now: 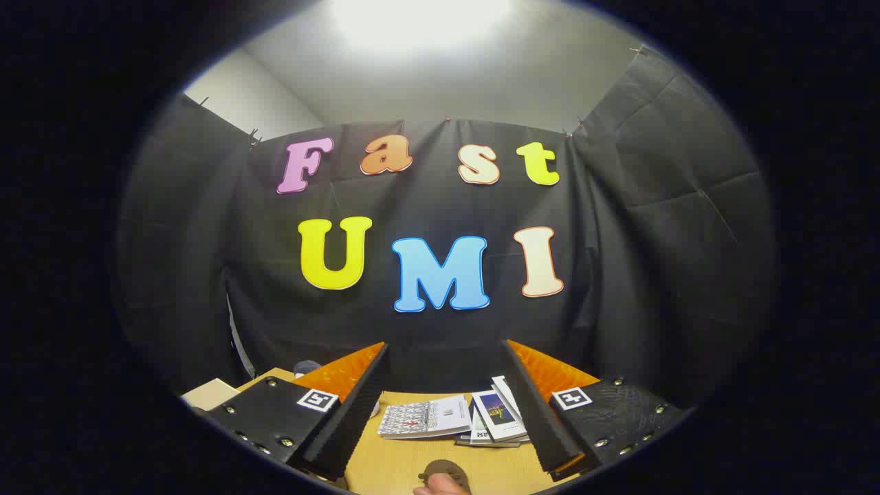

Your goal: Open the storage box then place both shoes into the box .Put the left shoe in first, then the right shoe, with the right side of both shoes facing outward in a uniform manner.

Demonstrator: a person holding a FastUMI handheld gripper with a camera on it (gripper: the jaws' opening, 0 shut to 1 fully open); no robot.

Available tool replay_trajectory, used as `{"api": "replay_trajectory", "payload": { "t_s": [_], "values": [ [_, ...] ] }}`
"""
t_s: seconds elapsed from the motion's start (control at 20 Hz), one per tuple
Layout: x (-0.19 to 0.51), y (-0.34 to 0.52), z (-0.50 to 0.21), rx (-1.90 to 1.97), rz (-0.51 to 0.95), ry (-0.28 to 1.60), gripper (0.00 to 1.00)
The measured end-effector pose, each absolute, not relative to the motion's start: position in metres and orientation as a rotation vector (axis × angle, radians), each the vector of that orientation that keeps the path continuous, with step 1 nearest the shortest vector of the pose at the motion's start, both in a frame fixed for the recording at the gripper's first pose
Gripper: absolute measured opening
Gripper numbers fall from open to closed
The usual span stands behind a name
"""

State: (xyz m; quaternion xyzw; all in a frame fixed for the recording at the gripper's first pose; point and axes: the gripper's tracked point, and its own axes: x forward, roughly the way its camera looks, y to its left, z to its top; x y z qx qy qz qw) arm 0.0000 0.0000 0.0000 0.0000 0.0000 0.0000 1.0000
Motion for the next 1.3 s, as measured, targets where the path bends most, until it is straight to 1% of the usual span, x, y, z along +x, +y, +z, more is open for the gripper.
{"api": "replay_trajectory", "payload": {
  "t_s": [0.45, 0.95, 1.3],
  "values": [
    [-0.002, 0.001, 0.002, 0.003, 0.013, -0.024, 0.98],
    [0.008, 0.004, 0.0, 0.045, -0.015, -0.024, 0.98],
    [0.016, 0.042, -0.035, 0.125, 0.067, 0.071, 0.98]
  ]
}}
